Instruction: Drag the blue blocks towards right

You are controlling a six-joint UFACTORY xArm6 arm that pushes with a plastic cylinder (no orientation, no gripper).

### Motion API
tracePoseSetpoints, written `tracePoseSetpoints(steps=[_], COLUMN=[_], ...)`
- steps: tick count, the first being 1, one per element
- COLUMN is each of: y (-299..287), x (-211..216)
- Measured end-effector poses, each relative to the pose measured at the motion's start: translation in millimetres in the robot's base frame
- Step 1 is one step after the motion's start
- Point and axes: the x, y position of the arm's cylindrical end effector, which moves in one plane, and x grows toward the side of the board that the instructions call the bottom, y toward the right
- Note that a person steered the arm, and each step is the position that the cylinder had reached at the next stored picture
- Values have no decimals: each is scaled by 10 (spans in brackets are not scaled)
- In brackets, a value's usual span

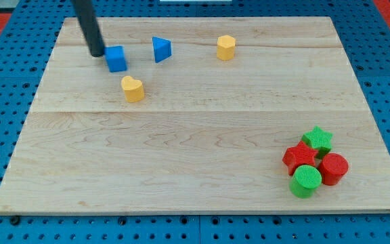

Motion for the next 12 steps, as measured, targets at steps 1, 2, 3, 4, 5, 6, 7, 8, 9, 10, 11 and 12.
tracePoseSetpoints(steps=[1,2,3,4,5,6,7,8,9,10,11,12], y=[190,-73,228,649,969,1022,362,-245,-219,94,633,919], x=[450,244,-290,-402,-382,-312,-244,218,842,1103,1146,1242])
